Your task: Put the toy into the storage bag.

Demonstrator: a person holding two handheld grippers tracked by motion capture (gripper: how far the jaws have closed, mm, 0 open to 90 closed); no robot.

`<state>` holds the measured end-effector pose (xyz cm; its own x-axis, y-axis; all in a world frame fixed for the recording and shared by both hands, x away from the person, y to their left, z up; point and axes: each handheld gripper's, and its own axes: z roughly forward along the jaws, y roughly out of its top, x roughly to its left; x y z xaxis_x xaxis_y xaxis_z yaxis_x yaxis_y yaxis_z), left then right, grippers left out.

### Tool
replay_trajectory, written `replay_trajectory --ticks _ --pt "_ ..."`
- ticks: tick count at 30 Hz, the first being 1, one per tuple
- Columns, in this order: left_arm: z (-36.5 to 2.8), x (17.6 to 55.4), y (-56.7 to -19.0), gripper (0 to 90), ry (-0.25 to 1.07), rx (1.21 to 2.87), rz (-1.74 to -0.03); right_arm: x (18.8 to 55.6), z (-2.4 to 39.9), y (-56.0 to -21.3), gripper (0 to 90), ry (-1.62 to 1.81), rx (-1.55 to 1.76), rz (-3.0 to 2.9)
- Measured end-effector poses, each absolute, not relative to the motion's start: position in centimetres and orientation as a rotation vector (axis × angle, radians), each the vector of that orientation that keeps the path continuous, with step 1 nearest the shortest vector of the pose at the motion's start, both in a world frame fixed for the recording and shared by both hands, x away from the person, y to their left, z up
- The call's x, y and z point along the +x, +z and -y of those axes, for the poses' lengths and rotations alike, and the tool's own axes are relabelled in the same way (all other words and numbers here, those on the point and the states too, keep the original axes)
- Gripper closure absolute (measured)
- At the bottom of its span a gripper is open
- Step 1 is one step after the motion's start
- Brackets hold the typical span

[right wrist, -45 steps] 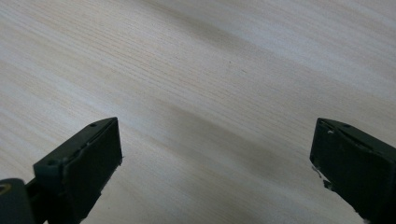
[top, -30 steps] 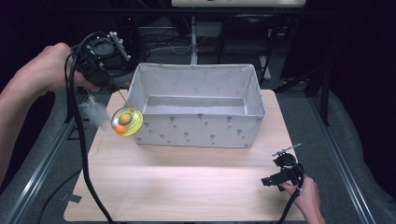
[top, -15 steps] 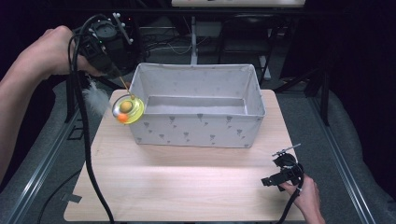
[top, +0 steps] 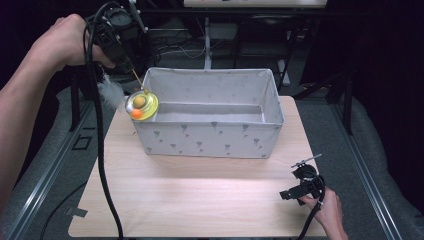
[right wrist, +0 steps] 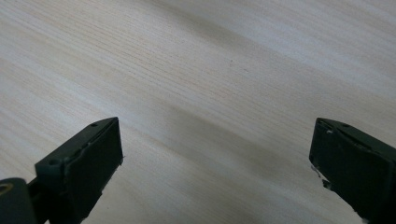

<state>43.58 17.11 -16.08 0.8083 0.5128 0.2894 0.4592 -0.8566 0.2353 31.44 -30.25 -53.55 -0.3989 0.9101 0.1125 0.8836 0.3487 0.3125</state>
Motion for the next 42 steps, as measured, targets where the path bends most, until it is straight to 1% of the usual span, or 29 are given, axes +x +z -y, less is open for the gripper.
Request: replay_trajectory --ticks 9,14,24,34,42 --pt "-16.7 45.0 -15.4 88.0 0.54 2.828 -0.793 31.5 30.3 -53.6 2.4 0.508 1.679 -2.509" --pt "-16.5 46.0 -15.5 88.0 0.546 2.803 -0.821 31.4 30.3 -53.5 2.5 0.513 1.68 -2.508" --pt "-15.6 47.6 -16.2 88.0 0.55 2.812 -0.84 31.4 30.3 -53.5 2.6 0.513 1.683 -2.504" --pt "-14.9 49.5 -17.5 88.0 0.512 2.787 -0.863 31.3 30.3 -53.5 2.7 0.513 1.681 -2.504" --pt "-14.3 50.7 -19.3 88.0 0.497 2.773 -0.865 31.3 30.4 -53.4 2.9 0.516 1.685 -2.506"
